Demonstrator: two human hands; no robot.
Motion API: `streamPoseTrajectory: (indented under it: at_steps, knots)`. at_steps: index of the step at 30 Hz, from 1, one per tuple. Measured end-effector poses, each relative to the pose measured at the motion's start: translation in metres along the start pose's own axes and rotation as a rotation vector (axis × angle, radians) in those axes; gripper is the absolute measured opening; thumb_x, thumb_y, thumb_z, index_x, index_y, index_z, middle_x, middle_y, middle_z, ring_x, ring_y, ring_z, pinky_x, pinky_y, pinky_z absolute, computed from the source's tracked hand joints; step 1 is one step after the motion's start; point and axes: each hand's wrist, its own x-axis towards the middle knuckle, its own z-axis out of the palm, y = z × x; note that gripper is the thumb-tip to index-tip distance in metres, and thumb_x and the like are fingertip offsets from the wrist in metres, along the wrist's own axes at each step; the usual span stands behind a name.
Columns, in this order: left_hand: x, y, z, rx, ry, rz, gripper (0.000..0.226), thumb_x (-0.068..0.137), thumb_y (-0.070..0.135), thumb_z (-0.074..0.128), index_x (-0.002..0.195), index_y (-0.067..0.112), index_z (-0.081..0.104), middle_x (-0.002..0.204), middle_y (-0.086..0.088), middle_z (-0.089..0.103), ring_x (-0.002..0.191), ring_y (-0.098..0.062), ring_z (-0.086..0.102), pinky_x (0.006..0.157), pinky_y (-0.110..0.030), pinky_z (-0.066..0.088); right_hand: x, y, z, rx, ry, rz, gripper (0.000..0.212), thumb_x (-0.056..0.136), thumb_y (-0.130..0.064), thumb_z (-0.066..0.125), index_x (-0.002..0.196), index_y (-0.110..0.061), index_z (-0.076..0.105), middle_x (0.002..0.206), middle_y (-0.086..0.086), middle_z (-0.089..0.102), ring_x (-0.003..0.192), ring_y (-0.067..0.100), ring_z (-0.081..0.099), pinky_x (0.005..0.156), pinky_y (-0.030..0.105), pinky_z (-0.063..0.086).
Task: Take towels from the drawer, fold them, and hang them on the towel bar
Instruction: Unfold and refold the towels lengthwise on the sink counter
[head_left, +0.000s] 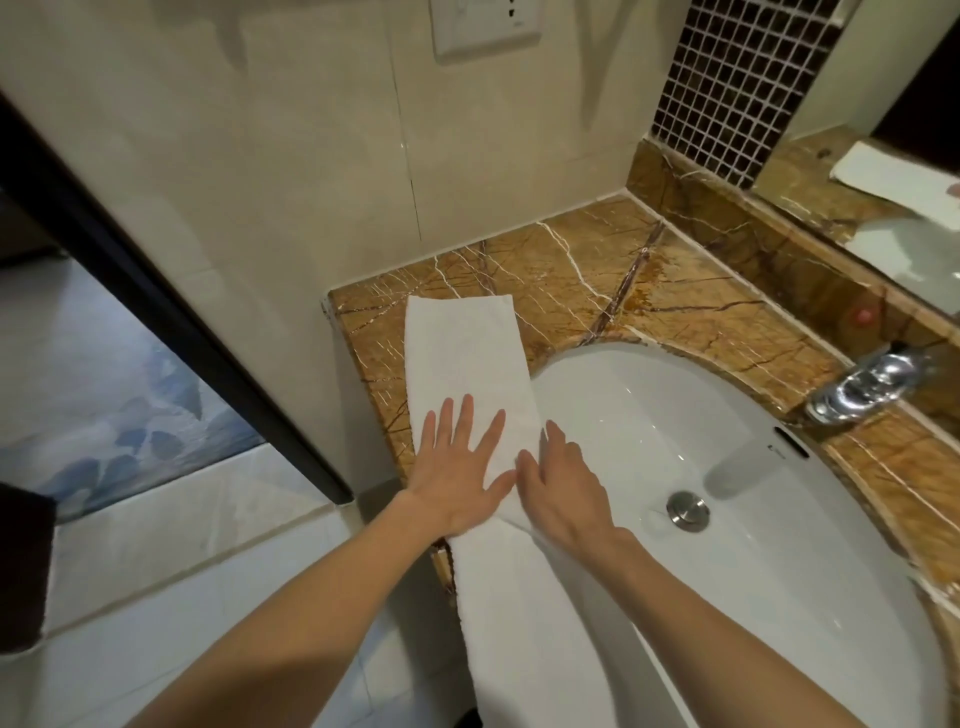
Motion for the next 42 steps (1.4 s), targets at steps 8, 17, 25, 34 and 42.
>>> streamPoseTrajectory:
  at_steps: [8, 17, 25, 34, 42]
  knots:
    - [0.006, -0.001, 0.007, 0.032, -0.005, -0.021, 0.077, 0.084, 0.073, 0.004, 0.144, 0.034, -0.024, 0.155, -0.013, -0.026, 0.140, -0.036, -0.026, 0.113, -0.053, -0.015, -0.024, 0.011, 0.004, 0.017, 0.074, -0.024, 0.029, 0.097, -0.041, 0.029, 0.110, -0.018, 0.041, 0.100, 0.004, 0.054, 0.083, 0.027, 0.053, 0.079, 0.044, 0.047]
    - [-0.045, 0.029, 0.003, -0.120, 0.049, -0.047, 0.072, 0.080, 0.070, -0.011, 0.138, 0.035, -0.034, 0.149, -0.005, -0.038, 0.134, -0.027, -0.039, 0.109, -0.051, -0.025, -0.055, 0.025, -0.001, 0.037, 0.108, 0.006, 0.046, 0.095, -0.051, 0.033, 0.134, -0.026, 0.037, 0.121, 0.003, 0.054, 0.106, 0.028, 0.055, 0.088, 0.038, 0.040]
    - [-0.087, 0.039, 0.027, 0.005, 0.105, -0.122, 0.072, 0.087, 0.066, -0.004, 0.131, 0.027, -0.045, 0.144, -0.016, -0.043, 0.134, -0.035, -0.037, 0.110, -0.053, -0.021, -0.076, 0.029, -0.010, -0.112, 0.093, 0.013, 0.050, 0.099, -0.051, 0.032, 0.137, -0.019, 0.034, 0.121, 0.009, 0.057, 0.107, 0.033, 0.057, 0.088, 0.040, 0.043]
    - [-0.099, 0.044, 0.035, -0.028, 0.059, -0.103, 0.076, 0.072, 0.073, -0.023, 0.127, 0.028, -0.048, 0.149, -0.017, -0.033, 0.138, -0.034, -0.031, 0.108, -0.053, -0.024, -0.082, 0.035, -0.001, -0.269, 0.133, 0.077, 0.046, 0.098, -0.052, 0.036, 0.121, -0.012, 0.042, 0.109, 0.011, 0.058, 0.092, 0.035, 0.062, 0.071, 0.038, 0.041]
    - [-0.087, 0.058, 0.025, -0.026, 0.148, -0.076, 0.072, 0.090, 0.061, -0.004, 0.148, 0.019, -0.017, 0.155, -0.015, -0.022, 0.141, -0.034, -0.024, 0.113, -0.055, -0.016, -0.148, 0.033, 0.029, -0.395, 0.256, -0.141, 0.058, 0.101, -0.036, 0.032, 0.152, -0.010, 0.021, 0.156, 0.023, 0.022, 0.145, 0.035, 0.020, 0.119, 0.045, 0.012]
